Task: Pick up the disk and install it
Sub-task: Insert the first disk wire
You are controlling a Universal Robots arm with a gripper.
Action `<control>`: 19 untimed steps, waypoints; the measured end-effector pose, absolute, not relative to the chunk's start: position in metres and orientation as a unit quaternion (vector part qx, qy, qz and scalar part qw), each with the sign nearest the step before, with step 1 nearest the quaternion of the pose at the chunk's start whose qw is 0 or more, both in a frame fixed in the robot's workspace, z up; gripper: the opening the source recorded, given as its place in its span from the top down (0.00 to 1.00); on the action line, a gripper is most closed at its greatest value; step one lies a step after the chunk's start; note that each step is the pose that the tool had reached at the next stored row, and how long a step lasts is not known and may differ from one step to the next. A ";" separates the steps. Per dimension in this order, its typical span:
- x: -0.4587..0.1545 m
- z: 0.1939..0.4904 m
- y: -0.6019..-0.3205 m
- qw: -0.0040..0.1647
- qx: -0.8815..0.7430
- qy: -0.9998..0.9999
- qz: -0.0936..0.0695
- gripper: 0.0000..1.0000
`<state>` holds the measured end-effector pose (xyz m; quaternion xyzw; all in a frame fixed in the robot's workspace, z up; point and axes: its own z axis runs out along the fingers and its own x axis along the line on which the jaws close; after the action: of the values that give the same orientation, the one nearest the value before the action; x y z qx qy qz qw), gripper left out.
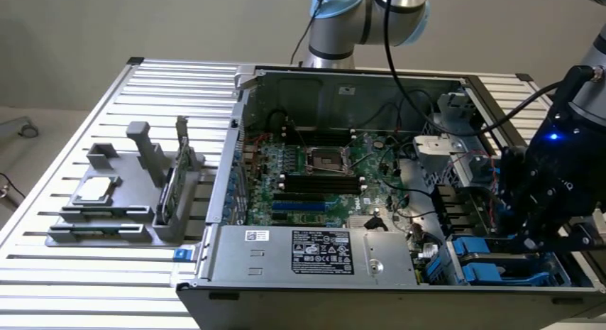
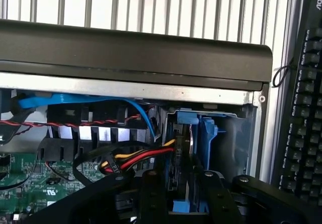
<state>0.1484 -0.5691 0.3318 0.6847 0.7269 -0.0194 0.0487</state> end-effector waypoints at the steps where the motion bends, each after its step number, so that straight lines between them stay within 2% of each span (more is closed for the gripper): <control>1: 0.148 0.333 -0.569 0.048 0.685 0.727 -0.020 0.68; 16: 0.151 0.349 -0.569 0.042 0.684 0.727 -0.026 0.68; 17: 0.151 0.349 -0.569 0.042 0.684 0.727 -0.026 0.70; 19: 0.152 0.349 -0.569 0.042 0.684 0.727 -0.026 0.83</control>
<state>0.1521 -0.5691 0.3486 0.6845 0.7274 -0.0258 0.0418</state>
